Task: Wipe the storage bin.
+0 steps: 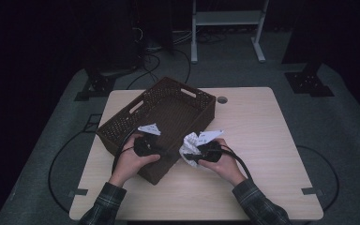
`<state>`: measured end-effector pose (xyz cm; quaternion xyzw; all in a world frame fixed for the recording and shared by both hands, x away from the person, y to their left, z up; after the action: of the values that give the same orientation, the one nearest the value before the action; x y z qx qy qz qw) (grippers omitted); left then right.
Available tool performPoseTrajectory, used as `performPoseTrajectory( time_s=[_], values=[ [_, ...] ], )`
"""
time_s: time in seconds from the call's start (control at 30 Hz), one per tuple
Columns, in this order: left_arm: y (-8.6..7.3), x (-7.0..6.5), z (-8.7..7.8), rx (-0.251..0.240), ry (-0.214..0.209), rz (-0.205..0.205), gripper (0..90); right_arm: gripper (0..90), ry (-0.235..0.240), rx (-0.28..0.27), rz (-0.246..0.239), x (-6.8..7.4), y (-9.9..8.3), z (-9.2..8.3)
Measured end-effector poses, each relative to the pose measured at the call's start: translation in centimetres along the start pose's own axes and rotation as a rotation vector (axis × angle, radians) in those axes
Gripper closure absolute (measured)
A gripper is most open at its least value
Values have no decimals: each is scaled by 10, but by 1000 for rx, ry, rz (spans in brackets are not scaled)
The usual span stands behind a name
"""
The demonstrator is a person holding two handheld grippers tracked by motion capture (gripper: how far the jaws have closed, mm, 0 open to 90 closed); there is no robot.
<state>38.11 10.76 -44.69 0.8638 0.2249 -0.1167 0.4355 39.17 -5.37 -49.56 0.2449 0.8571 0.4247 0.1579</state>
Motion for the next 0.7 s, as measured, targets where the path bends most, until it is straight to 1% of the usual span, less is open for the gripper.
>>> performPoseTrajectory(
  time_s=[0.17,0.27,0.33,0.43,0.63,0.7],
  values=[
    [0,0,0,-2,0,0,687,749,2,42,10,-2,-10,8],
    [0,0,0,0,0,1,687,749,5,59,13,-2,-15,12],
    [0,0,0,-2,-1,0,687,749,2,59,10,-2,-15,12],
    [0,0,0,-2,-1,-1,688,749,4,47,7,0,-11,7],
    [0,0,0,-2,-1,0,687,749,6,-10,0,6,1,-10],
    [0,0,0,-2,-1,0,687,749,6,-38,-4,7,6,-16]
  ],
)
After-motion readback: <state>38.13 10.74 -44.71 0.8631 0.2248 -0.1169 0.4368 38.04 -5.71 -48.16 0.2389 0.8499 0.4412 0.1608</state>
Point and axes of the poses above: each handheld gripper's, and its own axes: z roughly forward along the jaws, y roughly out of its top, x roughly to its left, the point moved 6 cm from there along z, roughly forward along the jaws, and after that the axes turned 11 degrees about -y, right-handed, at the moved point
